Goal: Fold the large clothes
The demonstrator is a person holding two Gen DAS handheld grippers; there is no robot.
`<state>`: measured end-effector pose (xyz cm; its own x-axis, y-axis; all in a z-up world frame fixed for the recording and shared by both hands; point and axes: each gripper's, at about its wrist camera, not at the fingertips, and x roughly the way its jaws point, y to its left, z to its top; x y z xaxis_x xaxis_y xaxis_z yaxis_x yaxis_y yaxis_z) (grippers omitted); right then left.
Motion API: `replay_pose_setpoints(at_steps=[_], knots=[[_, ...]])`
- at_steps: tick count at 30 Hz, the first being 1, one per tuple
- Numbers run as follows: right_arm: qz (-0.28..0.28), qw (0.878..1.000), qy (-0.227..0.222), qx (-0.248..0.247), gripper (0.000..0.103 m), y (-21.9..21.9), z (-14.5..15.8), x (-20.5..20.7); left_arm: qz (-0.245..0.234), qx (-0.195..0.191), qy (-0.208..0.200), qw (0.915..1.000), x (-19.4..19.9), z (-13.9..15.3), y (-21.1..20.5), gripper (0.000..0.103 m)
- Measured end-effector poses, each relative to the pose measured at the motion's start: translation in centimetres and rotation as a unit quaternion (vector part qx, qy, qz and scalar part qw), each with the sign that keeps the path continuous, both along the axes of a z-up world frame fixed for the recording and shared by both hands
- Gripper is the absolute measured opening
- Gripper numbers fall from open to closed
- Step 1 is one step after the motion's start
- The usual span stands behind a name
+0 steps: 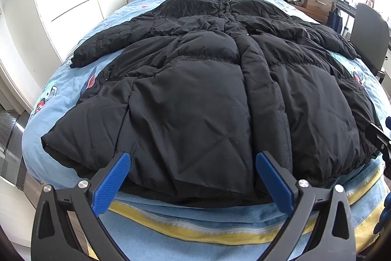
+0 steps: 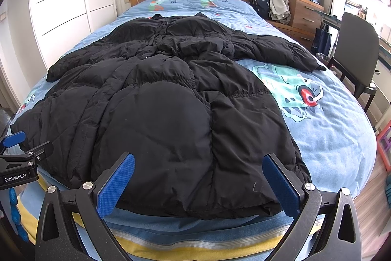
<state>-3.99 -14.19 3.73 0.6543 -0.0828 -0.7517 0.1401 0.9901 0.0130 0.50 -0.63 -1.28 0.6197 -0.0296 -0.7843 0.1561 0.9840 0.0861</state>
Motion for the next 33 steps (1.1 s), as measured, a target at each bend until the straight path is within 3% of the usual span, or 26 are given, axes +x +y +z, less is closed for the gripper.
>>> replay_pose_setpoints(at_steps=[13, 17, 23, 28, 33], knots=[[-0.014, 1.0, -0.013, 0.02, 0.102, -2.5, 0.6, 1.7, -0.006, 0.008, 0.013, 0.9999, 2.4, 1.1, 0.3, 0.103], [-0.024, 0.998, -0.025, 0.044, 0.102, -5.2, 1.2, 3.7, 0.01, 0.001, 0.011, 0.9999, 4.5, 2.4, 1.2, 0.103], [-0.08, 0.991, -0.025, 0.1, 0.102, -12.8, 1.2, 8.5, 0.039, -0.034, 0.046, 0.9976, 8.8, 3.2, 2.9, 0.103], [-0.144, 0.976, -0.022, 0.159, 0.102, -20.7, -0.7, 13.8, 0.073, -0.092, 0.1, 0.9881, 13.0, 2.2, 4.6, 0.103], [-0.212, 0.946, -0.028, 0.242, 0.102, -28.6, -4.2, 19.0, 0.103, -0.109, 0.129, 0.9802, 16.2, 1.0, 5.2, 0.103]])
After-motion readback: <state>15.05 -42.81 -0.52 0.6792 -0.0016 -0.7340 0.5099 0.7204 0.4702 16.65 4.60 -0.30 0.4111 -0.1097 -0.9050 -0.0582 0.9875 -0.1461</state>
